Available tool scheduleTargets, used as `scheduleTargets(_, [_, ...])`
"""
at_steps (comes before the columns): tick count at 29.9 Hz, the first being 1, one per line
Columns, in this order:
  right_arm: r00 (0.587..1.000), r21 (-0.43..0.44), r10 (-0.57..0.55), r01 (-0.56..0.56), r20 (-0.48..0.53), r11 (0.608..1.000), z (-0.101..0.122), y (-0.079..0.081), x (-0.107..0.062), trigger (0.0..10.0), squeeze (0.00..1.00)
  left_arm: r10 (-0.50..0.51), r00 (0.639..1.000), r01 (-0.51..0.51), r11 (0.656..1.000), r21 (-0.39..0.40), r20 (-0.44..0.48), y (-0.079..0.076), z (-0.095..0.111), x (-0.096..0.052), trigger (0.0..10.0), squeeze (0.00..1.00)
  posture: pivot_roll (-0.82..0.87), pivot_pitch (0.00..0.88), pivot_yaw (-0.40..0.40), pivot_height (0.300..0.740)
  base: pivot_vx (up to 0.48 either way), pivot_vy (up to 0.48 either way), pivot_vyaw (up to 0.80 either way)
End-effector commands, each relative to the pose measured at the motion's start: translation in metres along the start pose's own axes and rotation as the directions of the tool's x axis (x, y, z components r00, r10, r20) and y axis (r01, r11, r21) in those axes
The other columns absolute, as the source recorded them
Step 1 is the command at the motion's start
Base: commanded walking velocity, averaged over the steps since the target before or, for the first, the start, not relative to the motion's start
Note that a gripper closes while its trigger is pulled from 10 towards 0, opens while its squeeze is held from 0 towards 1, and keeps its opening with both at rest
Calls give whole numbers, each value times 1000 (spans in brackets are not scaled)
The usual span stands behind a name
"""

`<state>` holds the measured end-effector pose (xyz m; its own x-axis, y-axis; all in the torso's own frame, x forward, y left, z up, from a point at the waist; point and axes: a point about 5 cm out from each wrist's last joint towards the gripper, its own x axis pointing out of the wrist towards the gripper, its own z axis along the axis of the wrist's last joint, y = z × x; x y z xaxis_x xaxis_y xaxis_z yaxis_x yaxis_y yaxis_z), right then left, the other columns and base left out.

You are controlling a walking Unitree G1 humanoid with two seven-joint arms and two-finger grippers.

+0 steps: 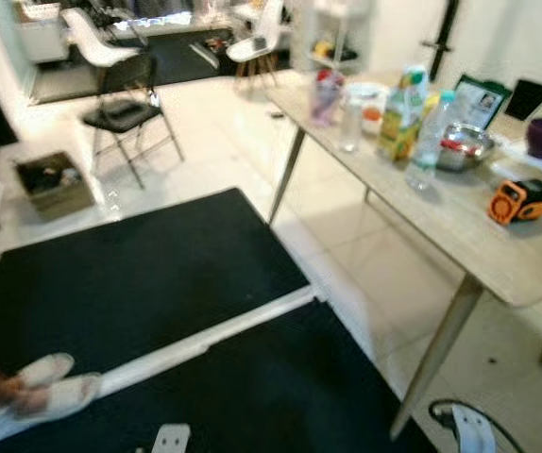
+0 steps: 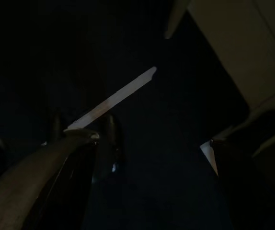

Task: Restocking fridge

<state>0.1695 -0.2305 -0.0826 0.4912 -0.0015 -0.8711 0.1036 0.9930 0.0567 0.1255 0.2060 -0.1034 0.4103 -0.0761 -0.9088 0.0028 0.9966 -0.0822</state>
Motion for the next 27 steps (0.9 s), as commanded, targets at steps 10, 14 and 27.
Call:
scheduleTargets(10, [1000,-22,-23,24,18,999,10,-6,-1,10000,0,12,1000,-13,1000,-23,-24,1,-12,-2,10000,0,19,0,13,740,372,0,0])
scheduleTargets(14, [998,1,-50,50,26,999,13,-11,-2,10000,0,4,1000,-4,1000,-16,-25,-1,-12,-1,10000,0,10,0,22,740,374,0,0])
scheduleTargets(27, [999,13,-45,45,17,999,11,-5,0,10000,0,-14,999,12,999,40,29,-8,18,4,10000,0,-5,0,27,740,373,0,-649])
